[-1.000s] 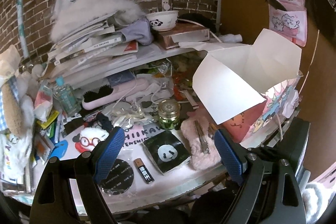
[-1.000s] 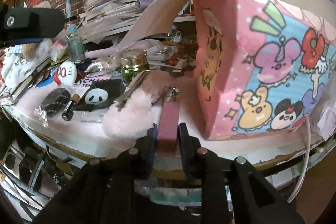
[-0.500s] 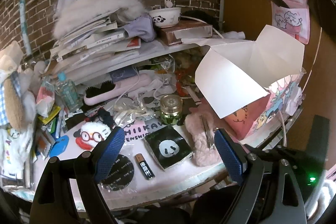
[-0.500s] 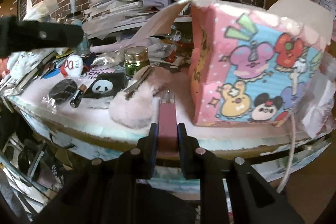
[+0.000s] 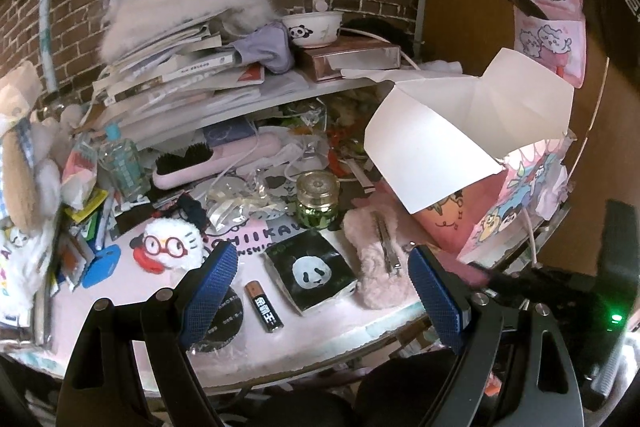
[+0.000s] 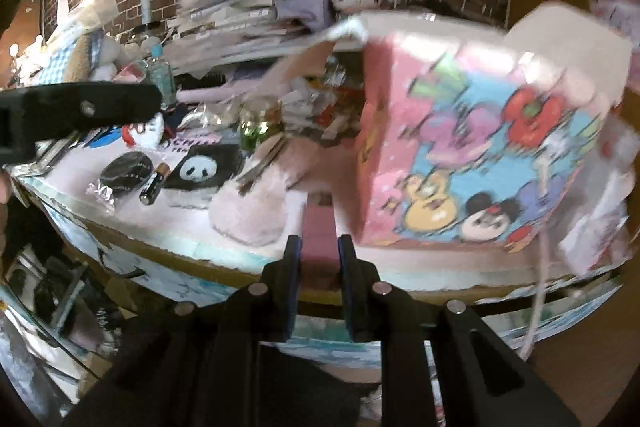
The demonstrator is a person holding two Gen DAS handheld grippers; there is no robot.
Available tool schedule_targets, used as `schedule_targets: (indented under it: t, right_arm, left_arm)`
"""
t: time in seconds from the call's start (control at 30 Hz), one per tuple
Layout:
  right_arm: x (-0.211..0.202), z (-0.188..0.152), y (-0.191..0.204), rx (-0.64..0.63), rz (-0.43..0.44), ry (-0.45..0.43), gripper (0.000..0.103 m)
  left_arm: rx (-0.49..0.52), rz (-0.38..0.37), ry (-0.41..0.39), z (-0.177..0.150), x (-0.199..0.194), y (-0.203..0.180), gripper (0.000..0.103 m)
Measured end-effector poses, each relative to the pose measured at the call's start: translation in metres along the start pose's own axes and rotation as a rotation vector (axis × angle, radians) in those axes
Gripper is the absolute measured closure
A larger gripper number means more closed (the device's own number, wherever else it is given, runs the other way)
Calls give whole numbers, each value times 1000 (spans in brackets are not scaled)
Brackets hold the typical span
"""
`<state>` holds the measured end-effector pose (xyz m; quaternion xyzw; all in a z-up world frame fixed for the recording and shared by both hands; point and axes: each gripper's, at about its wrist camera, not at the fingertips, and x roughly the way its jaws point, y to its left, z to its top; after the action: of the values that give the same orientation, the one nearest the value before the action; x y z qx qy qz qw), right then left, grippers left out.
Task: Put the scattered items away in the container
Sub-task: 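Grasp the pink tube with the right gripper and lift it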
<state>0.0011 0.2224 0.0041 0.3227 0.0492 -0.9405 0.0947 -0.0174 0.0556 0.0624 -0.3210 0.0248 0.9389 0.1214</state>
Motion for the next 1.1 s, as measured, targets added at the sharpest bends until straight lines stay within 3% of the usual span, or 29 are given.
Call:
schedule_targets:
  t: [0.17, 0.6, 1.1]
  right_arm:
    - [13, -10, 0, 25, 21, -5, 88]
    - [34, 5, 8, 11, 27, -24, 88]
    - [-2, 9, -3, -56, -38, -7, 88]
  left_arm:
    - [-18, 10, 10, -3, 3, 7, 18]
    - [-28, 7, 16, -5, 8, 13, 18]
    - [-45, -21, -4, 0, -4, 11, 18]
